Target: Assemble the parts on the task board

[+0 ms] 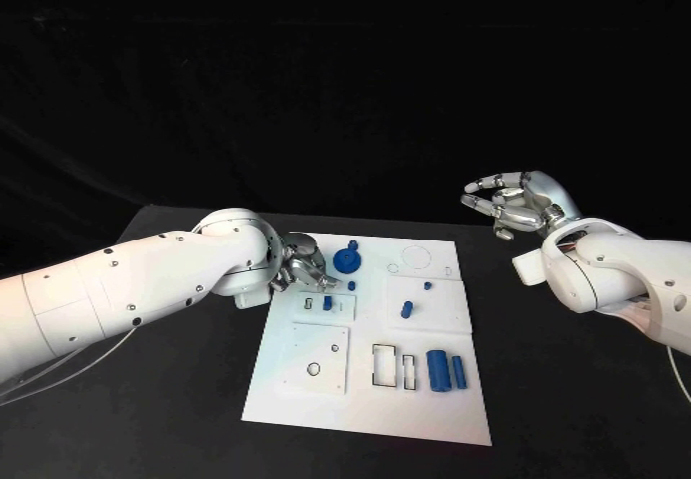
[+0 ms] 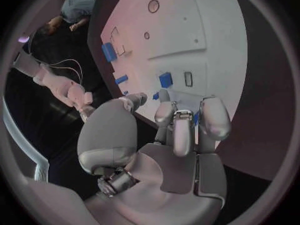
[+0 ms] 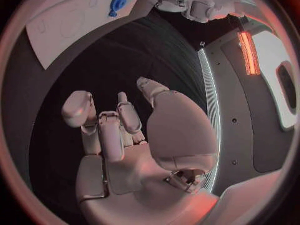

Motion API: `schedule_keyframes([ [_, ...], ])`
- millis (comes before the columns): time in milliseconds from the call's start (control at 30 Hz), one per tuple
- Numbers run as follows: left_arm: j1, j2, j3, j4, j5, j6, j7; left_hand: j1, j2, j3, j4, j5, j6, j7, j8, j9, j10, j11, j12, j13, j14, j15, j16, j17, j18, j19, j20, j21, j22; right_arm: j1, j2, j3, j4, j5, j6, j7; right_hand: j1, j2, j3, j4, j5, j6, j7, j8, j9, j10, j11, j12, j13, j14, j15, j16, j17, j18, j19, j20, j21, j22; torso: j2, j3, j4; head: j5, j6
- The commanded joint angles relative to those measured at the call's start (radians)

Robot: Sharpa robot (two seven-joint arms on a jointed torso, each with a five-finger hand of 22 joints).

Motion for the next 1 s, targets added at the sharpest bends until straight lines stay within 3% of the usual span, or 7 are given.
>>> schedule_keyframes([
  [33, 0.014, -0.006, 0.009, -0.007, 0.075, -0.033, 0.006, 0.016, 0.001, -0.012, 0.001, 0.007, -0.024, 0.012, -0.026, -0.016, -0.035, 0.011, -0.035, -0.052, 0.081, 0.012, -0.006, 0.171, 0.0, -0.01, 0.007, -0.013, -0.019, -0.001, 0.002, 0.0, -0.003, 0.002, 0.007, 0.011, -0.007, 0.0, 0.002, 0.006, 0.003, -0.002, -0.002, 0.003, -0.001, 0.002, -0.001, -0.003, -0.002, 0.046, -0.005, -0.007, 0.008, 0.007, -0.008, -0.001, -0.007, -0.001, 0.001, 0.0013, -0.0001, 0.0, 0.003],
  [133, 0.029, -0.01, 0.014, -0.021, 0.105, -0.017, 0.011, 0.056, -0.003, -0.027, -0.001, 0.006, -0.094, 0.046, -0.116, -0.069, -0.161, 0.045, -0.177, -0.252, 0.074, 0.039, -0.016, 0.148, 0.005, -0.024, 0.025, -0.036, -0.055, -0.002, 0.002, 0.0, -0.005, 0.002, 0.008, 0.01, -0.007, 0.0, 0.002, 0.006, 0.003, -0.002, -0.002, 0.003, -0.001, 0.002, -0.001, -0.003, -0.002, 0.046, -0.005, -0.007, 0.008, 0.007, -0.008, -0.001, -0.007, -0.001, 0.001, 0.0025, 0.0007, 0.0, 0.005],
  [233, 0.04, -0.011, 0.017, -0.039, 0.133, 0.007, 0.016, 0.084, 0.003, -0.048, 0.001, 0.002, -0.105, 0.071, -0.187, -0.122, -0.226, 0.062, -0.279, -0.375, 0.065, 0.057, -0.03, 0.116, 0.014, -0.041, 0.046, -0.065, -0.101, -0.002, 0.003, 0.0, -0.006, 0.003, 0.008, 0.01, -0.007, 0.0, 0.002, 0.006, 0.003, -0.002, -0.002, 0.003, -0.001, 0.002, -0.001, -0.003, -0.002, 0.046, -0.005, -0.007, 0.008, 0.007, -0.008, -0.001, -0.007, -0.001, 0.002, 0.0019, 0.001, 0.0, 0.008],
  [400, 0.052, -0.006, 0.019, -0.08, 0.144, 0.031, 0.022, 0.116, 0.011, -0.085, 0.002, -0.001, -0.104, 0.082, -0.28, -0.194, -0.228, 0.074, -0.356, -0.441, 0.055, 0.067, -0.048, 0.08, 0.022, -0.052, 0.058, -0.096, -0.142, -0.002, 0.003, -0.001, -0.009, 0.004, 0.008, 0.01, -0.007, 0.0, 0.002, 0.006, 0.003, -0.002, -0.002, 0.003, -0.001, 0.002, -0.001, -0.003, -0.002, 0.046, -0.005, -0.007, 0.008, 0.007, -0.008, -0.001, -0.007, -0.001, 0.002, -0.0002, 0.0013, -0.001, 0.011],
  [533, 0.059, 0.009, 0.019, -0.12, 0.101, 0.031, 0.024, 0.108, 0.012, -0.114, 0.003, -0.022, -0.06, 0.085, -0.275, -0.205, -0.208, 0.076, -0.359, -0.455, 0.057, 0.069, -0.048, 0.08, 0.019, -0.04, 0.062, -0.084, -0.121, -0.003, 0.004, -0.002, -0.012, 0.004, 0.009, 0.009, -0.007, 0.0, 0.002, 0.006, 0.003, -0.002, -0.002, 0.003, -0.001, 0.002, -0.001, -0.003, -0.002, 0.046, -0.005, -0.007, 0.008, 0.007, -0.008, -0.001, -0.007, -0.001, 0.002, -0.0003, 0.0017, 0.002, 0.013],
  [633, 0.065, 0.024, 0.019, -0.157, 0.061, 0.036, 0.024, 0.095, 0.019, -0.149, 0.004, -0.085, -0.024, 0.07, -0.251, -0.204, -0.177, 0.064, -0.331, -0.451, 0.064, 0.059, -0.038, 0.098, 0.011, -0.019, 0.056, -0.056, -0.077, -0.003, 0.005, -0.002, -0.013, 0.004, 0.009, 0.009, -0.007, 0.0, 0.002, 0.006, 0.003, -0.002, -0.002, 0.003, -0.001, 0.002, -0.001, -0.003, -0.002, 0.046, -0.005, -0.007, 0.008, 0.007, -0.008, -0.001, -0.007, -0.001, 0.003, -0.0002, 0.0019, 0.003, 0.014],
  [1000, 0.082, 0.069, 0.013, -0.253, -0.03, 0.114, 0.019, 0.098, 0.041, -0.187, 0.004, -0.085, 0.017, 0.049, -0.203, -0.19, -0.119, 0.045, -0.231, -0.352, 0.071, 0.043, -0.027, 0.118, 0.003, 0.0, 0.042, -0.024, -0.026, -0.003, 0.006, -0.002, -0.014, 0.005, 0.008, 0.008, -0.011, 0.001, 0.0, 0.01, 0.004, -0.003, -0.002, 0.005, -0.002, 0.003, -0.002, -0.002, -0.001, 0.046, -0.005, -0.007, 0.009, 0.007, -0.008, -0.001, -0.009, -0.002, 0.004, 0.0002, 0.0022, 0.007, 0.011],
])
